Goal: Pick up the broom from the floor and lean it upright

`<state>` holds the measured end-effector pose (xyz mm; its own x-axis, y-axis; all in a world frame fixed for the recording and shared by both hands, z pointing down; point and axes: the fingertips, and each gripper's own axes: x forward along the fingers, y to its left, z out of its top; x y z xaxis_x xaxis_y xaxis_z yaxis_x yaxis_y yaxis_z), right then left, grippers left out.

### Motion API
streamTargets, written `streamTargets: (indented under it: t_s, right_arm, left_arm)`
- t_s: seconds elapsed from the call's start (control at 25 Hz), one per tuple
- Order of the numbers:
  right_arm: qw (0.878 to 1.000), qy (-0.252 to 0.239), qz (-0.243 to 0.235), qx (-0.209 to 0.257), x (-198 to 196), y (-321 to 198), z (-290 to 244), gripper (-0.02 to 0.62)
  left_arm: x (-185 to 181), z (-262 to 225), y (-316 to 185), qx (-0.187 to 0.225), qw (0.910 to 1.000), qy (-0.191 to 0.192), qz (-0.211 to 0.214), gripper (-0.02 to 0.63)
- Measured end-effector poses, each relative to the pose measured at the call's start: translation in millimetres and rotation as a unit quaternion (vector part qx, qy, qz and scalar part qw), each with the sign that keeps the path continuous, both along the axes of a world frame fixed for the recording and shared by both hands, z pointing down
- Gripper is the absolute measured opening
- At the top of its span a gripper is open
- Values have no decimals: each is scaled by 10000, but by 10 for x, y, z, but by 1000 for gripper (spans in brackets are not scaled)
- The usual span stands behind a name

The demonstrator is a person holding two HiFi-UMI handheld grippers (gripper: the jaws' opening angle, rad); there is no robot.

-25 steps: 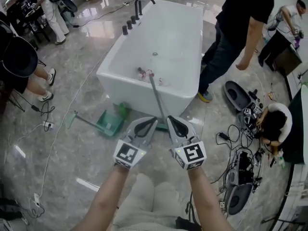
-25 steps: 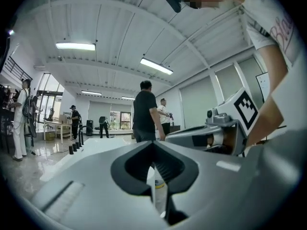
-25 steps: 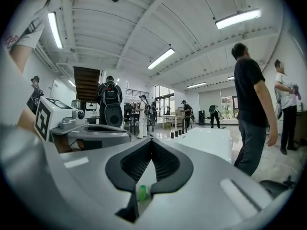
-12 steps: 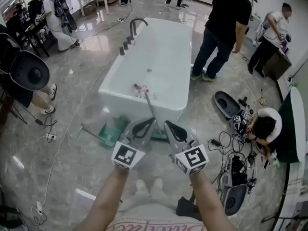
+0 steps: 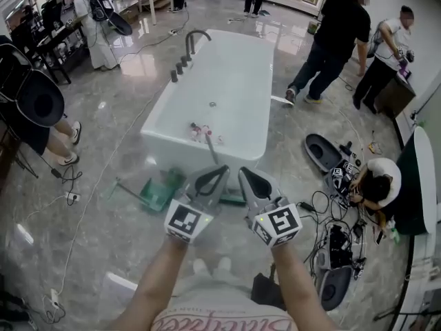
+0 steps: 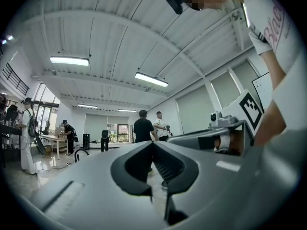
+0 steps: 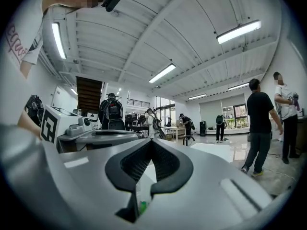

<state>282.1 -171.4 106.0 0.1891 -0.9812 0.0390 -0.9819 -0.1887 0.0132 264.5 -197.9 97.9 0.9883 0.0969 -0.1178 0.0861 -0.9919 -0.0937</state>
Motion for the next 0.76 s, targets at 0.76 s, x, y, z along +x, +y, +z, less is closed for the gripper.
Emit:
streamTargets:
  t_s: [0.76]
  right_arm:
    - [9999, 102, 49, -20, 74, 190, -12, 2]
  left_arm:
    - [47, -87, 138, -5, 9999, 128, -60, 0]
